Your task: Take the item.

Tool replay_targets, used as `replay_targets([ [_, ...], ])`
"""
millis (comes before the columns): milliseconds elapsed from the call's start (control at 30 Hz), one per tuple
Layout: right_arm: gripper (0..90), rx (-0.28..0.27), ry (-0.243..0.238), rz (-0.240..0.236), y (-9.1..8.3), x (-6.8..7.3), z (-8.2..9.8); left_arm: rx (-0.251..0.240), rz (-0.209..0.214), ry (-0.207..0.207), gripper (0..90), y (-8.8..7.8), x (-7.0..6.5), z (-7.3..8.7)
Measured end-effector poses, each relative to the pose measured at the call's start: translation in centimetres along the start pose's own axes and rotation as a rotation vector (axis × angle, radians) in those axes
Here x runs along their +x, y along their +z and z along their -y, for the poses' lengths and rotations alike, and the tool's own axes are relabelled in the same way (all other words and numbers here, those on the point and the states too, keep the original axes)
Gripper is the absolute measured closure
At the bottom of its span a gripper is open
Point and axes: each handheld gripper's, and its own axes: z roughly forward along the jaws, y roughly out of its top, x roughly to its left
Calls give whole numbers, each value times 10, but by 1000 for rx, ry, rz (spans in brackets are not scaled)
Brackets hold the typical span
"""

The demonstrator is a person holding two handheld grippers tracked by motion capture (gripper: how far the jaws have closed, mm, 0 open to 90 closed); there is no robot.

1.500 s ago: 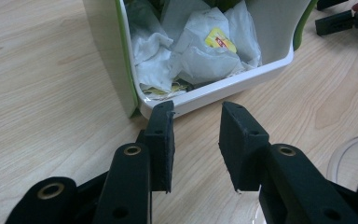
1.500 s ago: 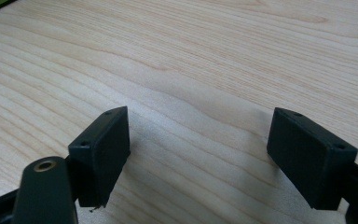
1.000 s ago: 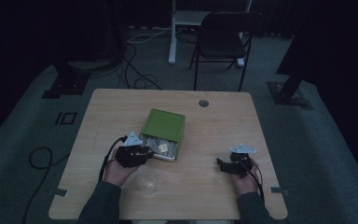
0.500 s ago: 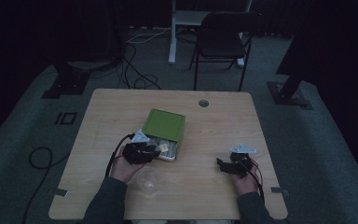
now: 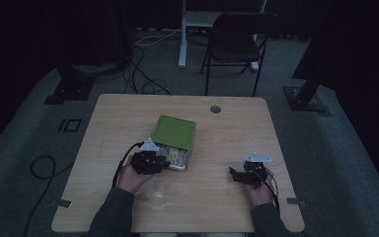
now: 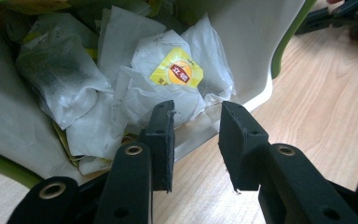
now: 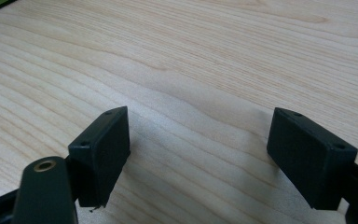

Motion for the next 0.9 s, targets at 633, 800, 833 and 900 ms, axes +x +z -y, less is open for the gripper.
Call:
replay_targets([
  [633,210,0,0,0,0,0,0,-7,23,4,683,-13,-12,14],
  [800,210,0,0,0,0,0,0,-29,38,-12,697,-19,-13,18],
  [833,210,0,0,0,0,0,0,-29,38,-12,706,-19,-13,18],
  [900,209,0,0,0,0,0,0,-22,44,-8,708,-21,-14,20],
])
